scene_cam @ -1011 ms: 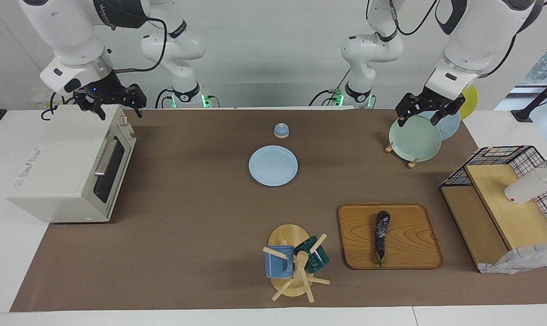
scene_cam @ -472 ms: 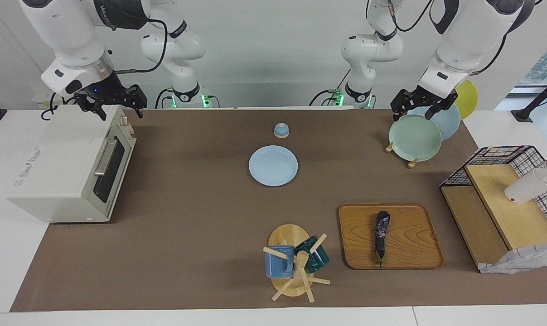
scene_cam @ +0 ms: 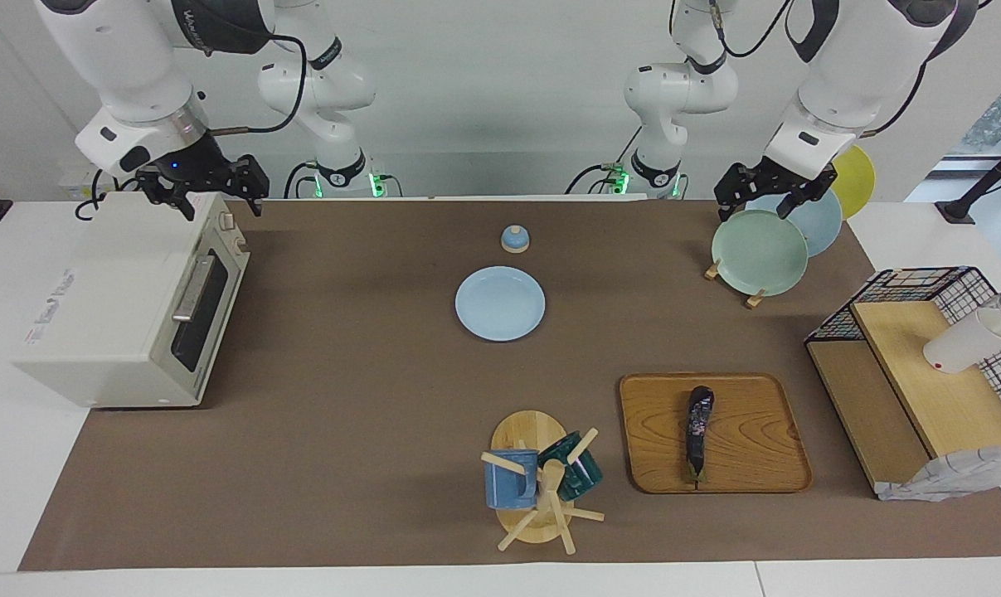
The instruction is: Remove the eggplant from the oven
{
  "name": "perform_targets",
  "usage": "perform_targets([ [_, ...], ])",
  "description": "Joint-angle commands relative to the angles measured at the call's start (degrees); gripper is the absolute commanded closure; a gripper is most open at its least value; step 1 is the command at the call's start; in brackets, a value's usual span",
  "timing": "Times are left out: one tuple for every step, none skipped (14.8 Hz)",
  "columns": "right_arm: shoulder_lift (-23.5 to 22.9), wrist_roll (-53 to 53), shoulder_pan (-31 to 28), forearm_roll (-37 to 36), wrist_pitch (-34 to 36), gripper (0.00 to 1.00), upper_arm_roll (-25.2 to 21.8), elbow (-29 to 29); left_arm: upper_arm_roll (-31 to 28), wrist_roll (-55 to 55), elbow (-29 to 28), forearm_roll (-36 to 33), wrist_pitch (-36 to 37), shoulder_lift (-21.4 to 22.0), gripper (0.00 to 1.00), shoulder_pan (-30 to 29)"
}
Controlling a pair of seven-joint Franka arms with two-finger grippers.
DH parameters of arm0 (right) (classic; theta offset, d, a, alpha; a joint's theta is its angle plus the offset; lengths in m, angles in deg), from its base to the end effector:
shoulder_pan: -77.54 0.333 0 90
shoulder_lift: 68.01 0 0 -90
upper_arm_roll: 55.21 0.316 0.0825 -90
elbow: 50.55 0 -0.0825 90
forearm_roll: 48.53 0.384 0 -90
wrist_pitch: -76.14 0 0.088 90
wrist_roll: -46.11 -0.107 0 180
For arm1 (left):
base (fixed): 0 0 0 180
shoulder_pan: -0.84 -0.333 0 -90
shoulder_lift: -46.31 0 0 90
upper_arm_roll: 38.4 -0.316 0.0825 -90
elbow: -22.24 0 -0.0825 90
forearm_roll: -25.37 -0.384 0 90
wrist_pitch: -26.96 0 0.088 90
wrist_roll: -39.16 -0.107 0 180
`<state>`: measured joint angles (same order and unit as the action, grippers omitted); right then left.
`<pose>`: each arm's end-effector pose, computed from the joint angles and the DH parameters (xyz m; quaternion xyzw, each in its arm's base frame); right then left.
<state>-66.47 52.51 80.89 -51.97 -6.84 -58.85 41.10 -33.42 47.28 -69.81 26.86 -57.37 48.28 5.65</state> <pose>0.5321 -0.0102 0.6159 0.9963 0.0514 -0.0638 0.0254 0.5242 -0.0943 0.6183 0.9986 -0.0151 -0.0514 0.0035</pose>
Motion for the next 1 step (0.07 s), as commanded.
perform_targets([
  [0.0,-0.5,-0.2,1.5,0.6,0.0,-0.2,0.0,0.0,0.3,-1.5,-0.4,0.6,1.6,0.0,-0.1],
])
